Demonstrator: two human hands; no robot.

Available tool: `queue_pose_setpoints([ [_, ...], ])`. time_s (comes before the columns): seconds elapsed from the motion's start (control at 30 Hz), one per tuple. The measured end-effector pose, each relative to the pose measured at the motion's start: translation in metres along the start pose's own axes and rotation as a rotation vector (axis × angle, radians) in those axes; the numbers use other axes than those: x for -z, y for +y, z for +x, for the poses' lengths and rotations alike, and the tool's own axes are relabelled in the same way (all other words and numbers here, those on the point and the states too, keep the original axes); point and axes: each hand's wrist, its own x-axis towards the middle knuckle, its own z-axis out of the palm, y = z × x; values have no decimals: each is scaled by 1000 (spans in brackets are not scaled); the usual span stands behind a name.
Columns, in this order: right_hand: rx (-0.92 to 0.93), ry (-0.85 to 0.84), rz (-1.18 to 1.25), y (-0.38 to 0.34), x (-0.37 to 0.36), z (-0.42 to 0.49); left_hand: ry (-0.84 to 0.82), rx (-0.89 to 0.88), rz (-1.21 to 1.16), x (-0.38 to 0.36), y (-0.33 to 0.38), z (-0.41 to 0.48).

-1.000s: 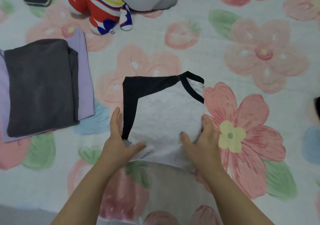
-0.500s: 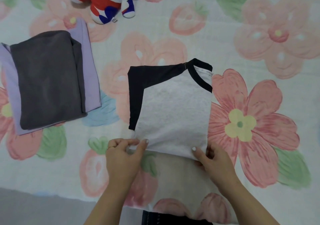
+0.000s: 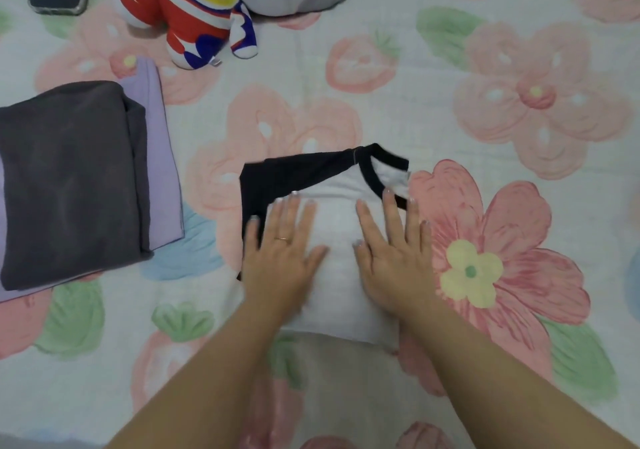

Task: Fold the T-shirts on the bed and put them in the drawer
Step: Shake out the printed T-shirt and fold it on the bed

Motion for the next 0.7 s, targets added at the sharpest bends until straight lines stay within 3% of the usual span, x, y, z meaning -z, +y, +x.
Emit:
queue_pose_setpoints([
  [0.07, -52, -78, 19, 14, -8, 10, -31, 226, -100, -6, -33, 3],
  [0.1, -118, -17, 131, 16, -7, 11, -4, 347, -225, -2, -42, 2],
  [0.2, -565, 147, 633, 11, 7, 12, 101, 629, -591, 10, -40, 9],
  [0.27, -713, 35, 799, 10, 7, 12, 15, 754, -749, 15, -28, 16],
  [0.37, -591, -124, 987, -1, 19, 18, -167, 873, -1131, 26, -23, 24],
  [0.47, -436, -150, 976, -24, 43, 24, -239, 686, -1481, 46, -40, 16],
  [0.6, -181, -187, 1012, -103, 74, 29, 30, 492, -1417, 106, -112, -11],
  [0.7, -35, -265, 1149, -181, 65, 52, 315, 488, -1288, 160, -184, -27],
])
